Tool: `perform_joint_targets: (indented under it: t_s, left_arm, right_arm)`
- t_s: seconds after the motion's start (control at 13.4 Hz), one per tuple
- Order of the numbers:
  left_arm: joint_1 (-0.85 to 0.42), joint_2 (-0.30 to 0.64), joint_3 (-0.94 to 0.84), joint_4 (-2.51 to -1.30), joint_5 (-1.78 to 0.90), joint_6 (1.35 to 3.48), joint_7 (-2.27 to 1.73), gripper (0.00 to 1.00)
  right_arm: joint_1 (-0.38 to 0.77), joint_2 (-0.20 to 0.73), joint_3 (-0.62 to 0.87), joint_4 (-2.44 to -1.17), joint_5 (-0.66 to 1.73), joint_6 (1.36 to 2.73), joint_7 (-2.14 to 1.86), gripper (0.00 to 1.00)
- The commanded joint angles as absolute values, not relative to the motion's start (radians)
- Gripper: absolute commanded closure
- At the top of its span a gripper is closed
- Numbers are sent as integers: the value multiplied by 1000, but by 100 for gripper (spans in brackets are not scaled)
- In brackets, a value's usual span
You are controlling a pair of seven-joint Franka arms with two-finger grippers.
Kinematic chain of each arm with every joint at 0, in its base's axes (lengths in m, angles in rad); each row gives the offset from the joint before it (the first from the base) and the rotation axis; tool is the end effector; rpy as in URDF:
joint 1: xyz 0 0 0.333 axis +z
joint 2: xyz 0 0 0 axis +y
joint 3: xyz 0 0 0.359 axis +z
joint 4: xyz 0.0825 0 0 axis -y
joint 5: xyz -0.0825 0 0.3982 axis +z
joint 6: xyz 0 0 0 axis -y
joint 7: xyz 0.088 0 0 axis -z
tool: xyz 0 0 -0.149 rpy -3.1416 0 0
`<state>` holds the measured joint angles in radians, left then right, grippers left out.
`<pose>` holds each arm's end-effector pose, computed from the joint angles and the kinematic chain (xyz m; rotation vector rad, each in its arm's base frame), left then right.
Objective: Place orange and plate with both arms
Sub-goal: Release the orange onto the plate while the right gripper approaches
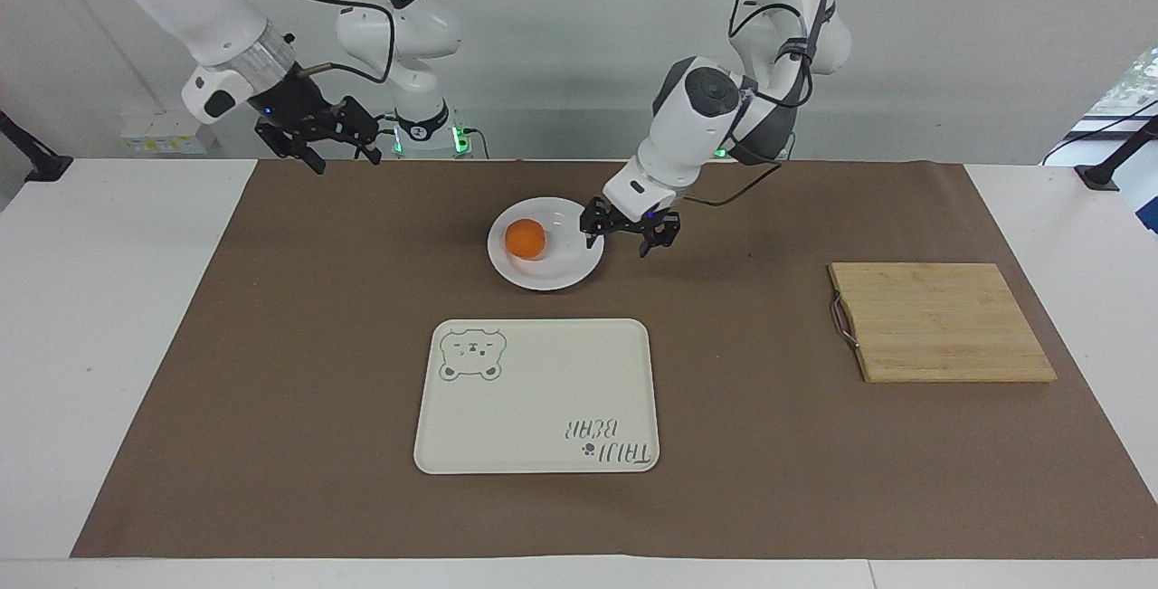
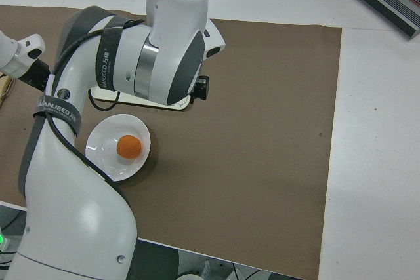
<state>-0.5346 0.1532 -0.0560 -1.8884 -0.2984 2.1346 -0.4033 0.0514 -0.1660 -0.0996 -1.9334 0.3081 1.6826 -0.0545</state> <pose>0.5124 -0.3700 0.4314 2.8612 -0.0538 -0.0674 0.5064 0.0146 0.5545 -2.8146 0.0557 0.0980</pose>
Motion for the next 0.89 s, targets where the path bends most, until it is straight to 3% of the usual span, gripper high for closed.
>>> perform_joint_targets:
  t_s: [0.0,0.52,0.67,0.82]
  left_arm:
    - [-450,118,-63,-1898,-229,2088,-330,0]
    - [-171,100,-58,-1842,-34,1998,44,0]
    - [-150,65,-58,-1821,15,1930,44,0]
    - [-128,34,-55,-1784,26,1864,35,0]
  right_arm:
    - [67,-216,-97,-2116,354,1804,-185,0]
    - [176,-218,-94,-2393,443,2019,-310,0]
    - [176,-206,-94,-2425,457,2028,-359,0]
    - [182,-199,-94,-2508,547,2121,-449,0]
